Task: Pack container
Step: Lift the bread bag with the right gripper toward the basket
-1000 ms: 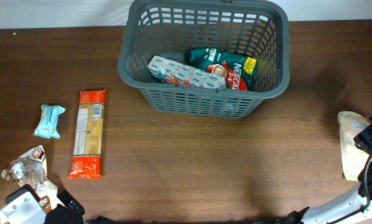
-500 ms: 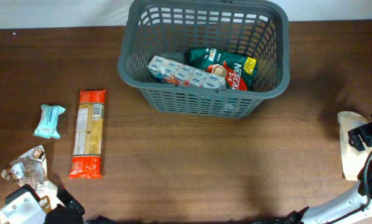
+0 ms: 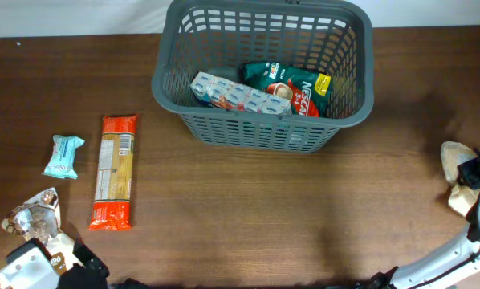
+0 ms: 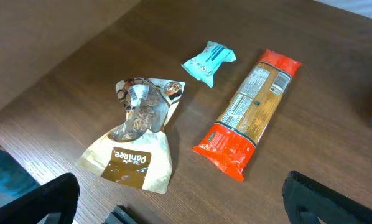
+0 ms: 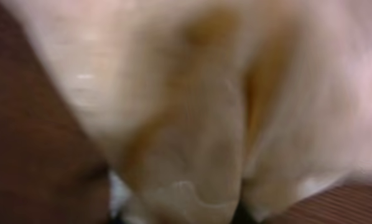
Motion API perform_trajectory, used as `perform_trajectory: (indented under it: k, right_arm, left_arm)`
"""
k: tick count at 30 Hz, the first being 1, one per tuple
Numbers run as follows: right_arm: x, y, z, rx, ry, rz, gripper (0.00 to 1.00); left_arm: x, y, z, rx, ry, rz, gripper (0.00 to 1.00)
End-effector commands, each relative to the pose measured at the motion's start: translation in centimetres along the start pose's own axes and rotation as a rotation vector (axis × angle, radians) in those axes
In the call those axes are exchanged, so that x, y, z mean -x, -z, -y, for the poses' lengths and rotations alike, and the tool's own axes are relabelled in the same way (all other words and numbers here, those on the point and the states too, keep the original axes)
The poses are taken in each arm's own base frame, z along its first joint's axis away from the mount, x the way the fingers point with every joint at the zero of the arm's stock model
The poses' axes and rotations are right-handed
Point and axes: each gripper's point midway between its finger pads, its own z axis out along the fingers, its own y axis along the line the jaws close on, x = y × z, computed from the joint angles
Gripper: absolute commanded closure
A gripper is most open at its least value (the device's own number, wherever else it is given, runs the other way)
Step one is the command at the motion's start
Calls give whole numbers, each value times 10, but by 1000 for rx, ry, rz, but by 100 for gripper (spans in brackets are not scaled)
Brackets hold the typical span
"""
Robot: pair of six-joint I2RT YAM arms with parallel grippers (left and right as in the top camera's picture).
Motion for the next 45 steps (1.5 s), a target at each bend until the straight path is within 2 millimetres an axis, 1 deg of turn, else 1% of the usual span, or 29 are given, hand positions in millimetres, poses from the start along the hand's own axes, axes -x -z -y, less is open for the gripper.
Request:
perform_trajectory:
  k: [1,4,5,7,9,11,13,14,16,17,18,20,21,22,25,27,28,29,30,31,32,35,38,39,41,42,43,44,45]
  right_arm:
    - [22,-77,47,-191,86,97,97]
    - [26,-90,56,-231,146,106,97]
    - [29,-94,57,-239,229,113,97]
    - [31,-94,52,-226,344,121,97]
    - [23,-97,41,-186,522,76,97]
    - [17,-99,34,-151,583,51,96]
    - [-5,-101,24,-86,805,-29,96]
    - [-27,-101,19,-14,1079,-116,96]
    - [-60,-97,13,107,1308,-217,96]
    - [-77,-92,18,161,1466,-290,96]
    - [-86,-89,23,189,1552,-334,96]
    - [-109,-81,44,278,1823,-472,96]
    - [-114,-79,47,303,1877,-498,97]
    - [-123,-73,59,355,2013,-560,97]
    - [-129,-59,80,396,2241,-617,96]
    - [-131,-39,80,421,2343,-609,96]
    - [-136,-16,71,447,2375,-575,97]
    - [-140,0,65,474,2393,-558,97]
    - [-146,24,56,510,2406,-530,97]
    - [-148,38,51,528,2411,-508,96]
    - [-153,69,41,572,2420,-472,96]
    - [-163,143,23,687,2440,-379,97]
    - [-168,256,12,870,2457,-234,96]
    - [-168,288,12,930,2459,-186,96]
    - [-168,345,18,1052,2476,-96,96]
    - [-170,380,28,1146,2505,-40,96]
    - [-174,420,46,1283,2554,18,96]
    - [-178,453,69,1417,2599,59,96]
    - [-181,477,90,1526,2631,82,96]
  left_arm:
    - [2,1,-2,6,20,11,1]
    - [2,1,-2,6,20,11,1]
    - [2,1,-2,6,20,11,1]
    - [2,1,-2,6,20,11,1]
    - [2,1,-2,6,20,11,1]
    - [2,1,-2,6,20,11,1]
    - [2,1,-2,6,20,11,1]
    - [2,1,-2,6,20,11,1]
    - [2,1,-2,6,20,11,1]
    - [2,1,-2,5,20,11,1]
    - [2,1,-2,5,20,11,1]
    - [2,1,-2,5,19,11,1]
    - [2,1,-2,5,19,11,1]
    - [2,1,-2,5,19,11,1]
    - [2,1,-2,6,19,11,1]
    - [2,1,-2,6,19,12,1]
    - [2,1,-2,6,19,12,1]
    - [2,1,-2,6,19,12,1]
    - [2,1,-2,6,19,12,1]
    - [2,1,-2,6,19,12,1]
    - [2,1,-2,6,19,12,1]
    - [2,1,-2,6,19,12,1]
    - [2,1,-2,6,19,12,1]
    - [2,1,-2,6,19,12,1]
    - [2,1,-2,6,19,12,1]
    - [2,1,-2,6,19,12,1]
    - [2,1,-2,6,19,12,1]
    - [2,1,-2,6,19,12,1]
    - [2,1,-2,6,19,12,1]
